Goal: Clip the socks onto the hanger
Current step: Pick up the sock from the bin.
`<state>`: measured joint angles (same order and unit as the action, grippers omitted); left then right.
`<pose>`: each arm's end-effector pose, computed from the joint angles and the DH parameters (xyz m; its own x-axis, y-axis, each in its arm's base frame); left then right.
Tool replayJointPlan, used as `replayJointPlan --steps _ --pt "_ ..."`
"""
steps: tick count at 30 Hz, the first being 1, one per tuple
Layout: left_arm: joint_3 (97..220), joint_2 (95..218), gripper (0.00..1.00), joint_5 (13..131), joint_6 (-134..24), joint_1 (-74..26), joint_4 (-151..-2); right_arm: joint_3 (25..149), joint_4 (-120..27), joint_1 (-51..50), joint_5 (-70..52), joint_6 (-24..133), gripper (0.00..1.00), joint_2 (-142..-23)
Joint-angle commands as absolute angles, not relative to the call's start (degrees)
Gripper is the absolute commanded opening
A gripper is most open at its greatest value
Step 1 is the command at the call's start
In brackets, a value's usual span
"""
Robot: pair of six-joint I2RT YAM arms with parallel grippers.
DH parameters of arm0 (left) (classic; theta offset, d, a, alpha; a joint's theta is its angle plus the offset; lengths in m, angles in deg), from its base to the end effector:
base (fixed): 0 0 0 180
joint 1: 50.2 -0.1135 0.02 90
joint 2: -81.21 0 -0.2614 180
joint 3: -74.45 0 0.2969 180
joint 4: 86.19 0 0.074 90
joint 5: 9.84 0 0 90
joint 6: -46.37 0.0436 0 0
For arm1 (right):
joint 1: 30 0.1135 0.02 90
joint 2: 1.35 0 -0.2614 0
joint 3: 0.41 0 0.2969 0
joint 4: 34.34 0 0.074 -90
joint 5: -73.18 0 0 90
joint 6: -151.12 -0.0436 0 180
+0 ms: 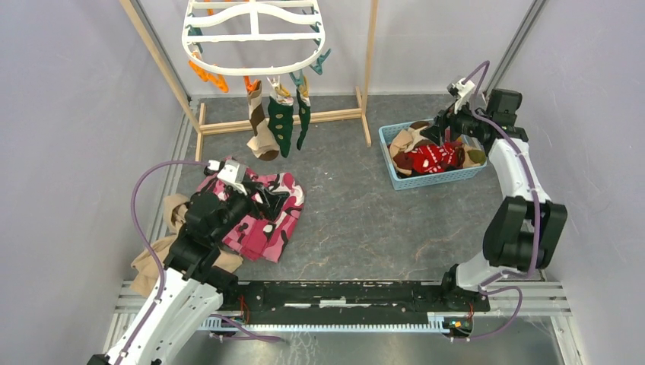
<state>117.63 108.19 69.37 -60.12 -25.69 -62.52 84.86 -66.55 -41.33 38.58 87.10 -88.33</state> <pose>0.1677 -0.0854 0.2997 -0.2770 -0.1801 -0.9438 0.5191 0.7985 -0.3048 0.3845 -0.0404 0.3106 -0.2474 -0.2041 -0.9472 -0.7415 0.6692 0.0494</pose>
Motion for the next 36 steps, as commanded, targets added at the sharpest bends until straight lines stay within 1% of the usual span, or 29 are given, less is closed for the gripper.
replayJointPlan --steps 1,4,6,10,15,19,24,28,36 --pt "121.1 111.0 0.99 77.2 -57.6 -25.6 -57.2 90.2 -62.9 -40.5 26.5 79.7 0.72 -93.3" --pt "120.9 111.1 1.0 79.8 -58.0 -25.6 -55.2 94.2 -67.9 -38.3 19.5 83.2 0.69 -97.5" --pt "120.1 110.5 1.0 80.0 -58.4 -25.6 -54.6 94.6 -69.4 -36.7 16.6 85.4 0.69 -98.7" --pt "119.5 109.4 1.0 81.7 -59.3 -25.6 -55.3 94.7 -71.4 -34.5 13.9 89.9 0.68 -99.6" --pt "119.8 109.3 1.0 83.6 -59.1 -25.6 -54.5 96.4 -78.7 -33.0 13.9 99.6 0.67 -100.4" --pt "119.6 109.2 1.0 83.8 -59.2 -25.7 -54.6 95.9 -80.1 -31.1 10.2 104.3 0.69 -100.7" --pt "119.6 109.5 1.0 83.6 -59.3 -25.7 -54.4 98.5 -80.9 -27.0 3.2 106.0 0.71 -104.0" --pt "119.6 109.6 1.0 83.5 -59.4 -25.7 -54.4 97.7 -79.2 -24.7 -2.0 106.1 0.71 -104.5" --pt "119.6 109.5 1.0 83.7 -59.3 -25.7 -54.3 97.1 -79.5 -23.9 -6.3 106.8 0.66 -105.4"
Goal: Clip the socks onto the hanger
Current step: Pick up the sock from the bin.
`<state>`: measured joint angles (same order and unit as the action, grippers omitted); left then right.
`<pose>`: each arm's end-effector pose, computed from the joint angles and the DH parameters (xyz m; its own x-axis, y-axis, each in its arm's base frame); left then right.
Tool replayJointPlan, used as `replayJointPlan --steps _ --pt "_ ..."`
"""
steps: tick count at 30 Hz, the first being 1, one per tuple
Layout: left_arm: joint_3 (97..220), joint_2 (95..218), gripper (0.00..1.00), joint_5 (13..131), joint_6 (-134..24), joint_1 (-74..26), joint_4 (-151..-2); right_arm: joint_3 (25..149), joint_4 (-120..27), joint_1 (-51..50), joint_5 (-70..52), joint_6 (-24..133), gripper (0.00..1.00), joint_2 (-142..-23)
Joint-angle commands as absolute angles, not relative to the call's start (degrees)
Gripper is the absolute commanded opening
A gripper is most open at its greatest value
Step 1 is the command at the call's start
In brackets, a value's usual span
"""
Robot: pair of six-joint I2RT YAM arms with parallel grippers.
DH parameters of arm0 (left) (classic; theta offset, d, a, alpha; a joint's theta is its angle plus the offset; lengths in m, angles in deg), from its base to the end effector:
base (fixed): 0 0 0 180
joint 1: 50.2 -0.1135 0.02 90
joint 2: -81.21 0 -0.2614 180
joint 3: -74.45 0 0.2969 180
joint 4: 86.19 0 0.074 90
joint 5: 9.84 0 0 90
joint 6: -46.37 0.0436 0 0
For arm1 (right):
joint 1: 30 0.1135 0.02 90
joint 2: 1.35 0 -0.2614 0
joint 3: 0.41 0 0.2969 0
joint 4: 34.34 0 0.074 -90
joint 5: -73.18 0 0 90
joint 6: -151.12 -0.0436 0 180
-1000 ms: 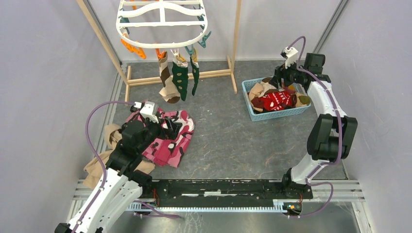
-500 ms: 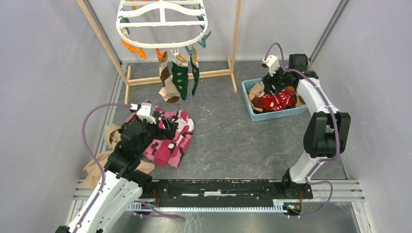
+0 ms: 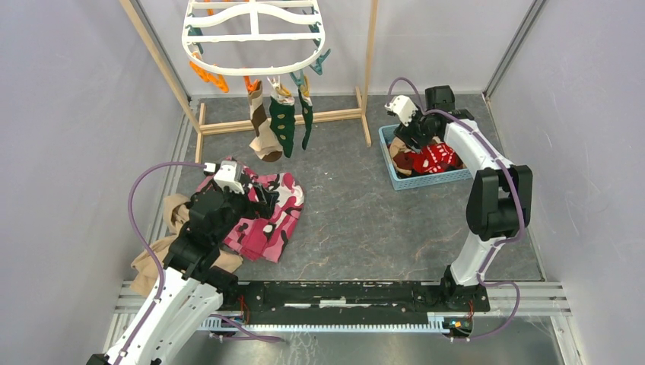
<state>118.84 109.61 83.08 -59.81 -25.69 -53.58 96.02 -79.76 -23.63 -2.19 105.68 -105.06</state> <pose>0.1721 -0.0760 0.2860 -0.3530 -0.1449 -0.9243 0.2827 0.9252 -0.2530 0.4429 0.0605 0.2374 -0.3812 -0.7257 -0.5728 -0.7396 0.6111 -0.2820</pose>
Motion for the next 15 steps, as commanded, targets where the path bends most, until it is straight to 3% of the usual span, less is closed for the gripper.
replayJointPlan --steps 1,5,9,15 --pt "119.6 109.5 1.0 83.5 -59.3 -25.7 -54.4 97.0 -79.7 -24.0 -7.1 107.0 0.65 -105.4" --pt "119.6 109.6 1.0 83.5 -59.3 -25.7 -54.3 96.8 -79.9 -23.9 -8.4 107.5 0.62 -105.7" --pt "119.5 109.5 1.0 83.6 -59.3 -25.7 -54.4 97.2 -79.7 -23.9 -7.9 106.8 0.48 -105.9" --pt "119.5 109.5 1.0 83.6 -59.4 -25.7 -54.3 97.9 -79.1 -24.1 -5.2 104.8 0.17 -105.1"
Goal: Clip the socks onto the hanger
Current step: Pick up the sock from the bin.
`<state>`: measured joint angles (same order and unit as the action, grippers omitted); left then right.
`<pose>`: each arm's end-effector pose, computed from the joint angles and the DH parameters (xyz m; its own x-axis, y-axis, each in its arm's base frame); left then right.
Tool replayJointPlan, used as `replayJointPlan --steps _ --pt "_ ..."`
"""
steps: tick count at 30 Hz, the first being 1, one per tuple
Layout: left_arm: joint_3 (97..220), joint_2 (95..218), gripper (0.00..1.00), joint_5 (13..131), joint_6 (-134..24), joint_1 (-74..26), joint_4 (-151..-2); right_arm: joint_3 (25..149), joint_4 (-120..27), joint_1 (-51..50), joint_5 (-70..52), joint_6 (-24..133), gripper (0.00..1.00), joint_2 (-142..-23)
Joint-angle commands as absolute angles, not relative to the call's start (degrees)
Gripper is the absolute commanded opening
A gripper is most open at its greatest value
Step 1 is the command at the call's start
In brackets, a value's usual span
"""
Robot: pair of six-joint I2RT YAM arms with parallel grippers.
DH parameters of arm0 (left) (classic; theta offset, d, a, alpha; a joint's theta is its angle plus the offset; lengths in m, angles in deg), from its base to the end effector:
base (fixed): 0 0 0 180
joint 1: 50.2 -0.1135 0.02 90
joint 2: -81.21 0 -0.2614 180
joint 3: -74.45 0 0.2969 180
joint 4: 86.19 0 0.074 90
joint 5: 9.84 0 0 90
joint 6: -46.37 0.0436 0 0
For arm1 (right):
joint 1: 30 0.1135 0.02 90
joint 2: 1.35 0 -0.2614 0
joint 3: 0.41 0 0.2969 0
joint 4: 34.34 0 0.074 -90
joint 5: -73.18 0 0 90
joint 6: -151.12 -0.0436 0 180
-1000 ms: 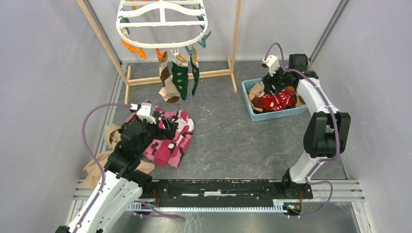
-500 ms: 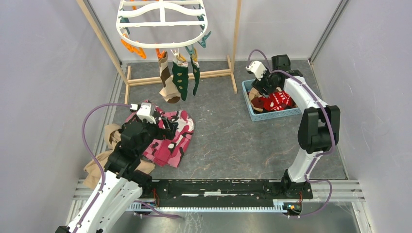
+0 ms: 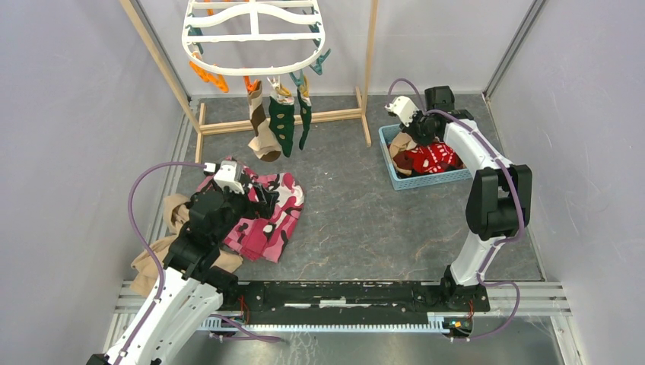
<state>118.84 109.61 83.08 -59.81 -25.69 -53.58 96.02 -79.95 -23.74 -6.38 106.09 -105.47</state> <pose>0.1721 -0.0760 0.2860 -0.3530 -0.1449 -0.9243 0.2827 0.9252 -0.2530 0.4443 0.0567 0.2336 -0.4120 -0.7444 -0.5255 -0.7153 0.6215 -0.3196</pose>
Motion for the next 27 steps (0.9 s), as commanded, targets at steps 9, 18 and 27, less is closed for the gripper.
replayJointPlan --steps 9,18,27 --pt "119.6 109.4 1.0 83.7 -59.4 -25.8 -54.3 95.4 -73.9 -28.0 1.4 100.2 0.04 -97.8" --pt "119.6 109.4 1.0 83.6 -59.4 -25.8 -54.3 92.8 -70.9 -33.3 8.0 98.0 0.0 -89.4" --pt "119.6 109.0 1.0 83.1 -59.5 -25.9 -54.6 91.9 -69.0 -36.5 15.1 94.6 0.0 -84.1"
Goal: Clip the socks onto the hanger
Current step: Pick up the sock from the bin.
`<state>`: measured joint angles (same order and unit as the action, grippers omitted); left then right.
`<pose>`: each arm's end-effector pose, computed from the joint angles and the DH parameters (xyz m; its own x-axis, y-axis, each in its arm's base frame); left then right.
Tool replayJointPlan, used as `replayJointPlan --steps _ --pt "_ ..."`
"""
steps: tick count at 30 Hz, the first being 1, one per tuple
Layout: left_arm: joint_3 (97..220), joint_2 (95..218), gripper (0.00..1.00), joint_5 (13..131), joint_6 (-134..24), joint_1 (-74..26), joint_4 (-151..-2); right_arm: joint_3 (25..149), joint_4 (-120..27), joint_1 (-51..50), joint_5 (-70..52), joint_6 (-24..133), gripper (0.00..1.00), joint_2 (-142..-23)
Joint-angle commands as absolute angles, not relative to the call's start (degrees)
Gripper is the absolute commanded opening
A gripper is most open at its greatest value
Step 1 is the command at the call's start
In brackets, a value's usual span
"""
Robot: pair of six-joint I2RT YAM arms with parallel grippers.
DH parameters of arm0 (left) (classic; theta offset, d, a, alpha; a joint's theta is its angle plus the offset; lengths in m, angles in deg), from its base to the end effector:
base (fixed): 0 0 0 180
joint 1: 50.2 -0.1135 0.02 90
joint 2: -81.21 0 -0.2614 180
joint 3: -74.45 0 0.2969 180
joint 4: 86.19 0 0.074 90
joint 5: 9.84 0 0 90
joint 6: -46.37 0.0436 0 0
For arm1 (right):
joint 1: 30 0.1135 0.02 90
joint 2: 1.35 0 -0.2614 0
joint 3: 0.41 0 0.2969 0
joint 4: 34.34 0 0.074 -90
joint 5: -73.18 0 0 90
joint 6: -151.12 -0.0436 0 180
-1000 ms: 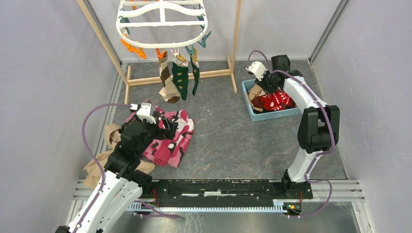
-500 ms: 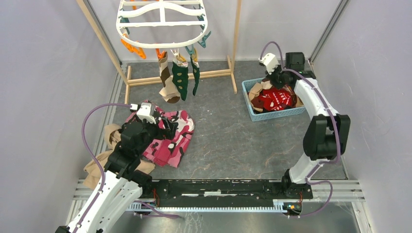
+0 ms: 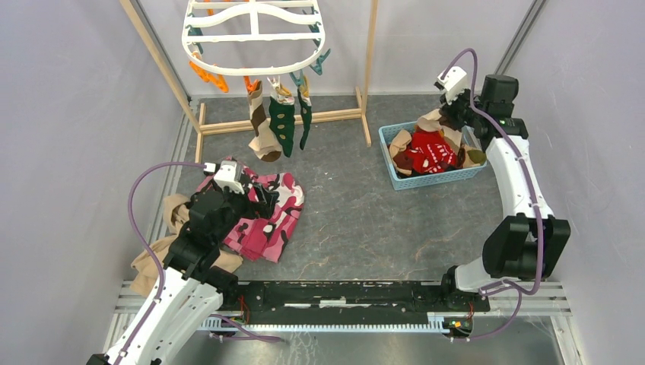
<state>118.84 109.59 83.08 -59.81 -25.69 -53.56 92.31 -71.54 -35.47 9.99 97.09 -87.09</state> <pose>0.1720 -0.0760 0.2860 -0.3530 -0.1449 -0.9243 0.2827 0.9252 -0.2530 0.3929 -0.0179 0.3534 -0.2276 -0.5048 -0.8327 -0.5394 0.7773 -0.3238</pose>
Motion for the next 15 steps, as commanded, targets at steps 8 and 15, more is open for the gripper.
replayJointPlan --steps 8,15 --pt "119.4 108.0 1.0 79.7 -60.0 -25.9 -55.9 91.4 -70.4 -38.1 27.4 92.7 0.0 -81.9" --pt "115.1 105.7 1.0 66.1 -65.4 -25.9 -67.6 87.6 -68.6 -38.5 44.7 85.3 0.0 -81.1"
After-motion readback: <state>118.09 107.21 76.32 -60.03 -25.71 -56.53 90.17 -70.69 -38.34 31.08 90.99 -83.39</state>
